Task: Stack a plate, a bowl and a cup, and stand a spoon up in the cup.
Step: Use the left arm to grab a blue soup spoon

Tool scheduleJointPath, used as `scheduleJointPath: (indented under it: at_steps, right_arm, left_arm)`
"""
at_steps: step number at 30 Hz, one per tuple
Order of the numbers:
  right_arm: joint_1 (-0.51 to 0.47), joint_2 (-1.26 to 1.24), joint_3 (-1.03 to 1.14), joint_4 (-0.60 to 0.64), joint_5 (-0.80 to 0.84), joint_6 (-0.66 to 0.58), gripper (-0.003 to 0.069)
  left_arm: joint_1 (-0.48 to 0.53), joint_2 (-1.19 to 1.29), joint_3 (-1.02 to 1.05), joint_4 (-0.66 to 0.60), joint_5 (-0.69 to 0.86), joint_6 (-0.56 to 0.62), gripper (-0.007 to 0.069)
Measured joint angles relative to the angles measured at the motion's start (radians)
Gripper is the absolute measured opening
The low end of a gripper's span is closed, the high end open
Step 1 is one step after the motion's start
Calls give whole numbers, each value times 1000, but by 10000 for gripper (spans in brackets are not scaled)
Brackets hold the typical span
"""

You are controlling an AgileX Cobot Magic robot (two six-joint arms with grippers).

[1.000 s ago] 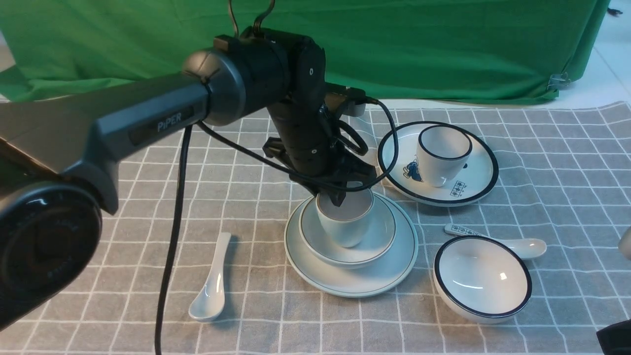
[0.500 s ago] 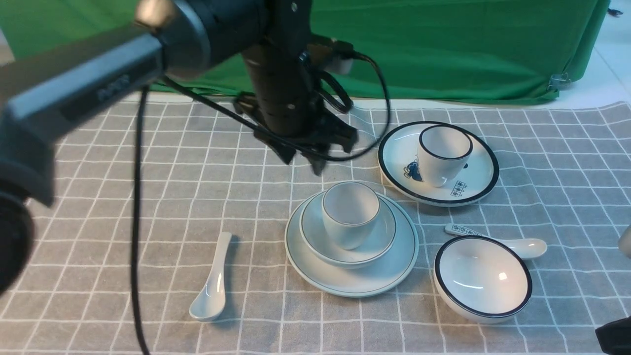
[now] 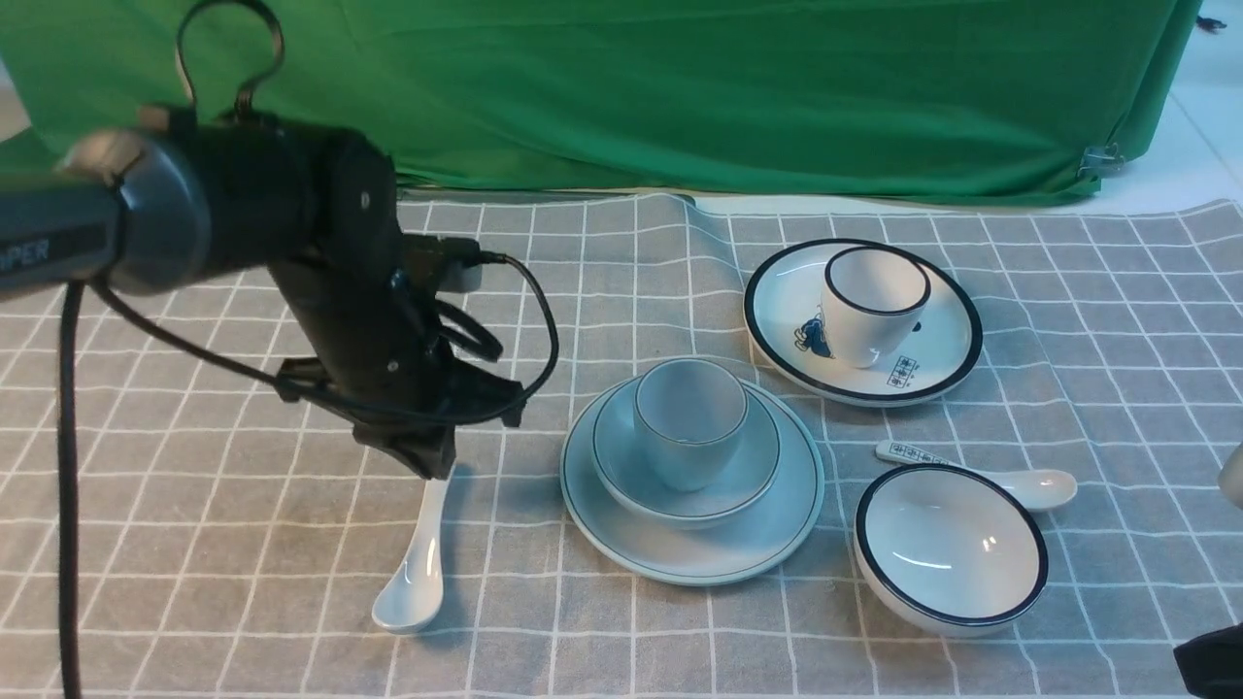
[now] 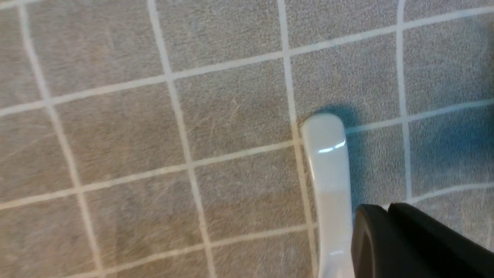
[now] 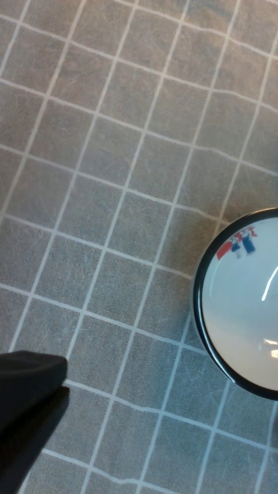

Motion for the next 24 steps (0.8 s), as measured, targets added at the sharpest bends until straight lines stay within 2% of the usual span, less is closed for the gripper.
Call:
scheduleJointPath:
  at_steps: [3,9,11,15,17,19,23,24]
  right_arm:
    - [0,0,0,0,0,0,70]
    - [0,0,0,0,0,0,70]
    - [0,0,0,0,-1,0,70]
    - [0,0,0,0,-4,0,70]
    - [0,0,0,0,-4,0,70]
    - [0,0,0,0,-4,0,70]
    - [0,0,0,0,-4,0,70]
    - [0,0,0,0,-4,0,70]
  left_arm:
    - [0,0,6,0,-37,-6,59]
    - [0,21,10,32,-55,-18,324]
    - [0,48,10,32,-56,-19,435]
    - [0,91,10,32,-54,-30,515]
    - [0,95,9,33,-57,-39,499]
    - [0,95,9,43,-55,-39,421]
    - [0,77,11,32,-53,-22,127]
    - [0,53,11,32,-55,-10,118]
